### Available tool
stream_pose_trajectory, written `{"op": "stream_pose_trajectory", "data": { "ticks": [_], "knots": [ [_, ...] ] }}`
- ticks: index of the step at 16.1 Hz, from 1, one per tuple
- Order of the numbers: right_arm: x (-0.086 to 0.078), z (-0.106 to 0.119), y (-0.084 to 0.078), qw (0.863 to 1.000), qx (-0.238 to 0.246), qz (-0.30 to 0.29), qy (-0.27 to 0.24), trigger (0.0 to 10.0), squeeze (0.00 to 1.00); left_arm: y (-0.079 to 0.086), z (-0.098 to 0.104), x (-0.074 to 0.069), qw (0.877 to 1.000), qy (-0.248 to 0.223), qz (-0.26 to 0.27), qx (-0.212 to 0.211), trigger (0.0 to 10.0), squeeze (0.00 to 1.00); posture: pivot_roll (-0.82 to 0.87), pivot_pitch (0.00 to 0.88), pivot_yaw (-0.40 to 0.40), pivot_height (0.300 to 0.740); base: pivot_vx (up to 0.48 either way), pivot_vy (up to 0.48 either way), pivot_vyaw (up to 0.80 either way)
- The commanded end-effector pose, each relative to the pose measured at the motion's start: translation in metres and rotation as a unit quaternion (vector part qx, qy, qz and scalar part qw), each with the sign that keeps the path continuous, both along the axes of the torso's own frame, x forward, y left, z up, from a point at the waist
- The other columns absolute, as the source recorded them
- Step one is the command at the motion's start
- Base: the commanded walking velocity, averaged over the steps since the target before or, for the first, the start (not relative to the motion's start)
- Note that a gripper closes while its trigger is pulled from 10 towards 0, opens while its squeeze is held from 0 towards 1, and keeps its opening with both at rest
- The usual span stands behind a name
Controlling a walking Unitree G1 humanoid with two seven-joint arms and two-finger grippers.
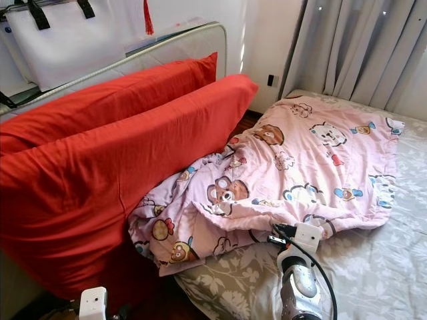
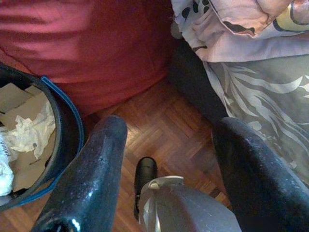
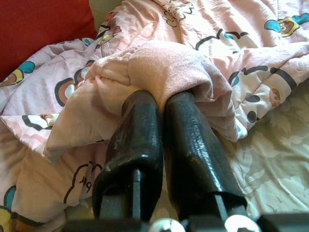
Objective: Clean up the room
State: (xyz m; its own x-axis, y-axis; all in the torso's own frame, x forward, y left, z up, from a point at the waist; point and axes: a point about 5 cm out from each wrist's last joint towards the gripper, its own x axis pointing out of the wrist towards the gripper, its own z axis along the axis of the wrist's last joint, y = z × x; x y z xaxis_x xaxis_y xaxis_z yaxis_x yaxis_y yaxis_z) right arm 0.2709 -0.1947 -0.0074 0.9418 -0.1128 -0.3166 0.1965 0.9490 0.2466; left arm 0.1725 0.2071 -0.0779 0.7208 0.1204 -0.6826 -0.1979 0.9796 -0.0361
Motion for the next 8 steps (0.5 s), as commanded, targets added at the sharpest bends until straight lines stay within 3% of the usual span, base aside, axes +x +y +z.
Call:
{"op": "stream_pose_trajectory", "data": {
  "ticks": [1,8],
  "knots": [
    [0.0021,0.0023,0.0016,1.000,-0.004,0.001,-0.007,10.0,0.00,0.0039,-0.0024,-0.0062,1.000,0.011,-0.008,0.009,10.0,0.00,0.00,0.000,0.017,0.740,0.000,0.000,0.00],
    [0.0062,0.0063,-0.0002,1.000,-0.012,0.001,-0.012,10.0,0.00,0.0050,-0.0005,-0.0007,1.000,0.010,-0.003,0.011,10.0,0.00,0.02,0.009,-0.003,0.740,-0.209,0.000,0.00]
  ]
}}
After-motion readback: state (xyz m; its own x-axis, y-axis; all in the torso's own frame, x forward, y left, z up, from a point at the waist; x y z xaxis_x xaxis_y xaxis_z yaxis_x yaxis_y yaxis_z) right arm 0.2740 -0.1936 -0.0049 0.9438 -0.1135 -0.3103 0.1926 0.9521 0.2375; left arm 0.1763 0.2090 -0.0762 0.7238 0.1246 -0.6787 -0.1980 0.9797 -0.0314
